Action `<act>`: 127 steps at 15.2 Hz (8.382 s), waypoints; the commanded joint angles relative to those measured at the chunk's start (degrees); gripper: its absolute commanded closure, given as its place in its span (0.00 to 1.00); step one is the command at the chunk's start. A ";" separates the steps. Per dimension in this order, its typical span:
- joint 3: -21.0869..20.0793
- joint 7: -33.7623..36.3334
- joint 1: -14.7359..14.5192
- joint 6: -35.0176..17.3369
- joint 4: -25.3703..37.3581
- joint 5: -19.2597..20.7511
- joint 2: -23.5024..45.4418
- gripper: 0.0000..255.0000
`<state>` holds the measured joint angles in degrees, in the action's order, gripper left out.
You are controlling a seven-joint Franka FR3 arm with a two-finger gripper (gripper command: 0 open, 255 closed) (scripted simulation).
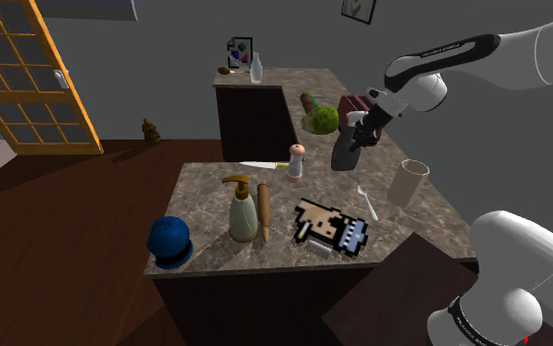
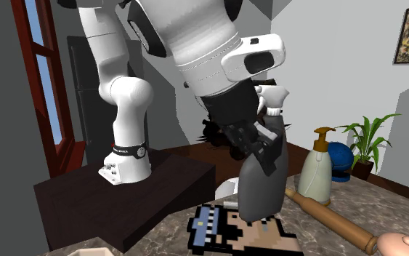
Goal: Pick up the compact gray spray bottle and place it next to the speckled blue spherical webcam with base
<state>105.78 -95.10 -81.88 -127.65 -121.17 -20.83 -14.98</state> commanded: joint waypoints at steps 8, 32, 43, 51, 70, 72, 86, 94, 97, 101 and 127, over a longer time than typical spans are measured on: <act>-5.59 -1.24 7.05 7.63 3.77 -5.10 6.26 1.00; -0.90 -2.70 5.34 25.66 12.33 -26.27 30.30 1.00; -7.21 7.22 -0.81 20.99 13.61 -33.12 36.61 1.00; -18.19 15.40 2.53 18.37 19.70 -36.96 41.06 1.00; -39.46 39.96 21.89 21.39 58.73 -47.40 63.23 1.00; -39.56 39.05 21.10 20.27 57.02 -47.71 63.36 1.00; -41.49 33.30 17.92 13.29 48.18 -50.84 65.25 1.00; -43.30 30.32 17.41 9.84 45.02 -53.23 66.95 1.00; -44.07 29.24 17.40 8.63 44.12 -54.20 67.69 1.00; -45.17 27.84 17.51 7.08 43.14 -55.54 68.76 1.00; -53.19 19.72 20.72 -1.50 42.55 -64.93 77.90 1.00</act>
<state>53.50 -74.72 -61.38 -129.22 -78.01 -85.29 62.01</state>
